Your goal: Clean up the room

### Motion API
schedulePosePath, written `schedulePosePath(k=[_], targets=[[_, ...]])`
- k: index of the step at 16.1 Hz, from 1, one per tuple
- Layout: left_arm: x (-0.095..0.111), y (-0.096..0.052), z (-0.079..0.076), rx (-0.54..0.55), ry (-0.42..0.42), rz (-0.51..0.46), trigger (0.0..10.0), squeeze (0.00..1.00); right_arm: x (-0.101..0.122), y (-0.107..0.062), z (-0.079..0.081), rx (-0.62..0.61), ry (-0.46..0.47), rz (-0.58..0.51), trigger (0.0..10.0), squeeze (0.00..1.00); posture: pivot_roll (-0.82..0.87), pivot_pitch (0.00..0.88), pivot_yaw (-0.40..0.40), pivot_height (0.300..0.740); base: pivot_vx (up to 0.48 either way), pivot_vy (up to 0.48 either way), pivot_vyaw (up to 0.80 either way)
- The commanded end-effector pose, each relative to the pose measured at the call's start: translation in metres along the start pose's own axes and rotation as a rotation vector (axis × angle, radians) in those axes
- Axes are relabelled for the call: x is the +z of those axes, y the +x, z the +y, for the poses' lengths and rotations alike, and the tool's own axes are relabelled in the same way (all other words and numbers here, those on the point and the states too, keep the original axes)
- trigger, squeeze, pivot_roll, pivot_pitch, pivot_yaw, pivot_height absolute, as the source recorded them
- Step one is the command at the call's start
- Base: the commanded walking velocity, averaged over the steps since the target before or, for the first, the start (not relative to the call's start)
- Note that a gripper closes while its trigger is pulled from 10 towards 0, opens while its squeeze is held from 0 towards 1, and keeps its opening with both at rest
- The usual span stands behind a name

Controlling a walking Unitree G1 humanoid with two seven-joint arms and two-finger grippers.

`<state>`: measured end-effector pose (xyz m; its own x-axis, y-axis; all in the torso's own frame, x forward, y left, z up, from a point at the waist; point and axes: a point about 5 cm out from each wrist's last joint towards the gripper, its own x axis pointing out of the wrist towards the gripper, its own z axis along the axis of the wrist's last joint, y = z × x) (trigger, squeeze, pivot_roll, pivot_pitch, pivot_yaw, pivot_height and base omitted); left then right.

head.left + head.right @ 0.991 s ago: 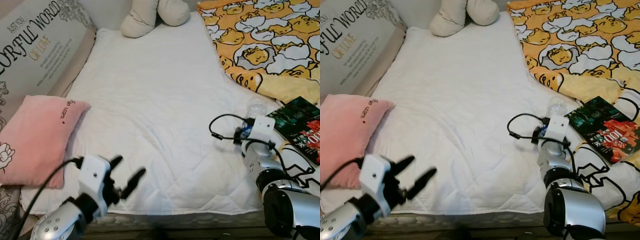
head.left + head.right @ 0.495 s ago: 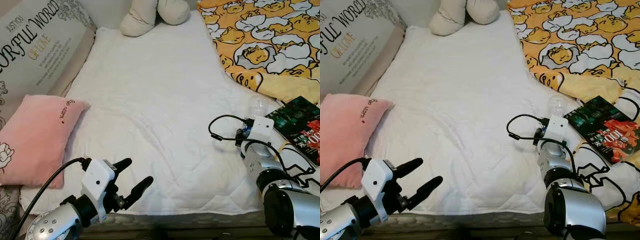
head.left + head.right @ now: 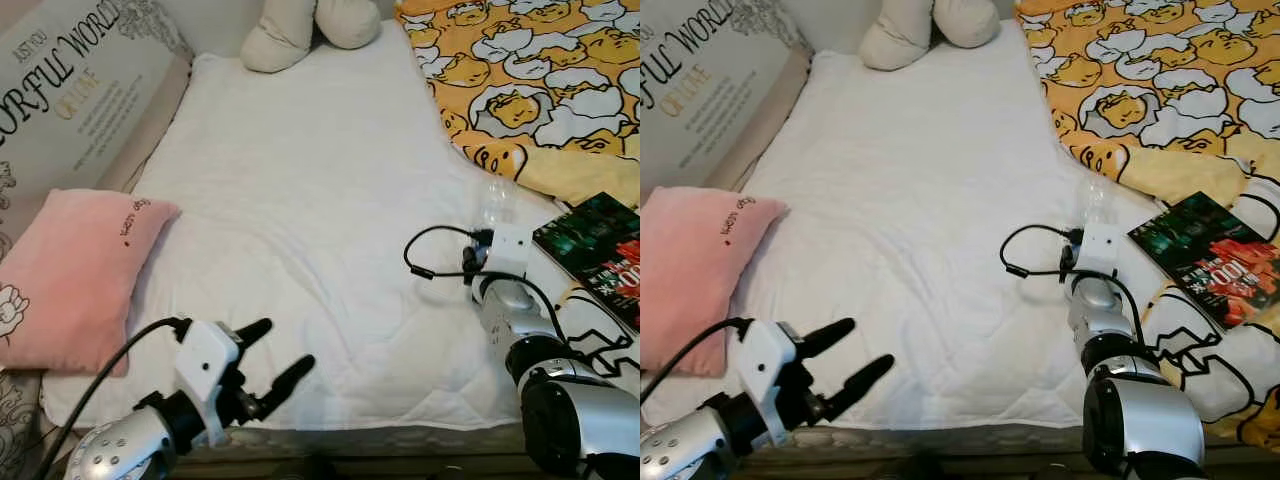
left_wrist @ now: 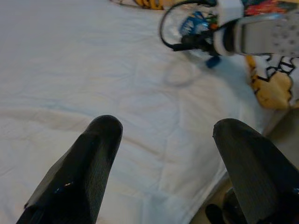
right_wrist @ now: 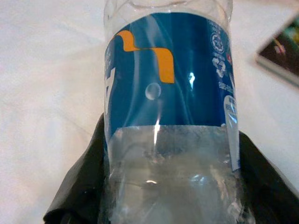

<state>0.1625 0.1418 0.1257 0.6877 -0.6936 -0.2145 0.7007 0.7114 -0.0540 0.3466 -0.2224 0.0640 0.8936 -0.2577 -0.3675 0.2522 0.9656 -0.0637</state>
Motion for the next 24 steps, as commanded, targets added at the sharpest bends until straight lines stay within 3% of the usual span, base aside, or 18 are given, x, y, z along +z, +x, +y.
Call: schedulePosePath(k=[1, 5, 8, 10, 12, 16, 18, 19, 20, 21, 24], targets=[[-0.002, -0.001, 0.003, -0.009, -0.001, 0.014, 10.0, 0.00, 0.019, 0.001, 0.013, 0.042, -0.004, -0.075, 0.0, 0.00, 0.04, 0.039, 0.217, 0.731, 0.000, 0.000, 0.00], [0.004, 0.008, 0.002, -0.072, 0.037, -0.023, 10.0, 0.00, 0.045, 0.004, 0.018, 0.076, 0.081, -0.149, 0.0, 0.00, 0.03, 0.032, 0.220, 0.731, 0.000, 0.000, 0.00], [0.010, 0.018, 0.000, -0.141, -0.013, -0.059, 10.0, 0.00, 0.072, 0.004, 0.024, 0.138, 0.168, -0.214, 0.0, 0.00, 0.01, 0.020, 0.218, 0.731, 0.000, 0.000, 0.00], [0.013, 0.025, 0.008, -0.114, 0.005, -0.076, 10.0, 0.00, 0.085, 0.003, 0.029, 0.197, 0.190, -0.251, 0.0, 0.00, -0.01, 0.000, 0.209, 0.731, 0.000, 0.000, 0.00], [0.012, 0.033, 0.015, -0.023, 0.009, -0.098, 10.0, 0.00, 0.092, -0.001, 0.026, 0.226, 0.122, -0.317, 0.0, 0.00, -0.03, 0.000, 0.174, 0.731, 0.000, 0.000, 0.00], [0.006, 0.039, 0.033, 0.197, -0.039, -0.118, 10.0, 0.00, 0.079, -0.019, 0.017, 0.200, -0.005, -0.419, 0.0, 0.00, -0.07, 0.000, 0.129, 0.731, 0.000, 0.000, 0.00], [0.005, 0.045, 0.051, 0.416, -0.161, -0.246, 10.0, 0.00, 0.054, -0.042, 0.019, 0.214, -0.054, -0.479, 0.0, 0.00, -0.09, 0.000, 0.093, 0.731, 0.000, 0.000, 0.00], [0.005, 0.046, 0.054, 0.451, -0.169, -0.271, 10.0, 0.00, 0.048, -0.047, 0.020, 0.222, -0.054, -0.487, 0.0, 0.00, -0.10, 0.000, 0.084, 0.731, 0.000, 0.000, 0.00], [0.003, 0.048, 0.054, 0.490, -0.144, -0.301, 10.0, 0.00, 0.031, -0.066, 0.023, 0.278, -0.069, -0.530, 0.0, 0.00, -0.11, 0.000, 0.071, 0.731, 0.000, 0.000, 0.00], [0.001, 0.049, 0.054, 0.495, -0.149, -0.300, 10.0, 0.00, 0.027, -0.072, 0.024, 0.288, -0.077, -0.536, 0.0, 0.00, -0.11, 0.000, 0.071, 0.731, 0.000, 0.000, 0.00], [-0.006, 0.051, 0.051, 0.491, -0.132, -0.270, 10.0, 0.00, 0.004, -0.086, 0.018, 0.336, -0.104, -0.469, 0.0, 0.00, -0.13, 0.000, 0.072, 0.731, 0.000, 0.000, 0.00]])
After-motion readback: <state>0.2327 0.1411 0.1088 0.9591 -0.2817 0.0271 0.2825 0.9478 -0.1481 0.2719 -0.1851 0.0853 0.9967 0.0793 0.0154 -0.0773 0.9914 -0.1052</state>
